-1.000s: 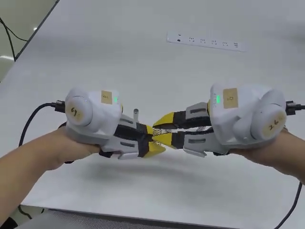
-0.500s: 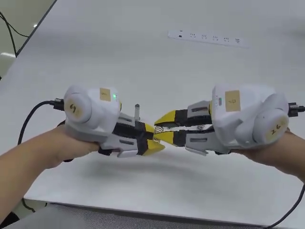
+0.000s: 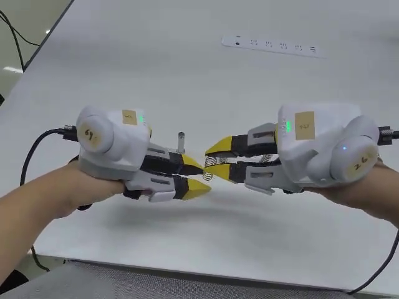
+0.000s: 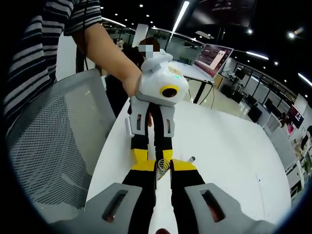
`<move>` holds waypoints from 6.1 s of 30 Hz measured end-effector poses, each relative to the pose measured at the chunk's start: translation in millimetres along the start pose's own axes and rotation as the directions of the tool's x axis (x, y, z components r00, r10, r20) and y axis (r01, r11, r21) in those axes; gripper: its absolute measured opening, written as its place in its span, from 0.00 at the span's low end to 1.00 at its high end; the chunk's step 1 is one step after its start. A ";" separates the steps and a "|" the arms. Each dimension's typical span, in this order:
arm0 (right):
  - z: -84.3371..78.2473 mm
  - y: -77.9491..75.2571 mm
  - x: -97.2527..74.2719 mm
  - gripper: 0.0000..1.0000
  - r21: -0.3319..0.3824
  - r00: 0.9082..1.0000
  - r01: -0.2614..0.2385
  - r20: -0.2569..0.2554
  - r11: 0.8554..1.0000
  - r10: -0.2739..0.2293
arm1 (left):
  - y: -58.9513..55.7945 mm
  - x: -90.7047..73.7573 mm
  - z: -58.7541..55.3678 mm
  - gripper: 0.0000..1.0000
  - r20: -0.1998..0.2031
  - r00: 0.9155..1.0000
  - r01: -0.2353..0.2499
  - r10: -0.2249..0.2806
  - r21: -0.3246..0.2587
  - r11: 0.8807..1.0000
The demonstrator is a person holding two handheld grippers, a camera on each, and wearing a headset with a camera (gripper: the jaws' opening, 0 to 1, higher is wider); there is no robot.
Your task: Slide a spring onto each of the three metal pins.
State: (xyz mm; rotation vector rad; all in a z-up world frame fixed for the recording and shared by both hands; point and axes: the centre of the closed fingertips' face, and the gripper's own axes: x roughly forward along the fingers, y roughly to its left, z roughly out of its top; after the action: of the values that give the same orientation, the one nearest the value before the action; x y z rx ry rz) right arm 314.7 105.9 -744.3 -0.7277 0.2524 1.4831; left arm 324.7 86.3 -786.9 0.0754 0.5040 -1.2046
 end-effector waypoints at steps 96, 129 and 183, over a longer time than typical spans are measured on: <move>-6.8 -20.0 29.6 0.07 0.034 0.998 0.056 -0.028 0.998 -0.055 | 40.2 -76.7 -18.8 0.98 0.079 0.957 -0.272 0.279 -0.089 0.958; 7.4 -90.9 47.7 0.07 0.201 0.981 0.178 0.037 0.963 -0.189 | 40.8 -79.5 -21.0 0.98 0.077 0.956 -0.274 0.282 -0.100 0.957; -41.9 -52.9 97.5 0.08 0.176 0.990 0.097 -0.115 0.980 -0.077 | 43.4 -79.9 -22.7 0.98 0.082 0.954 -0.280 0.290 -0.114 0.953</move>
State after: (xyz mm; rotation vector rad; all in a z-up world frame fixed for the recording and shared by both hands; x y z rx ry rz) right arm 387.4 164.6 -817.4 -0.6641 0.4268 1.3205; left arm 335.5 179.4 -783.2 0.0021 0.4499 -0.8938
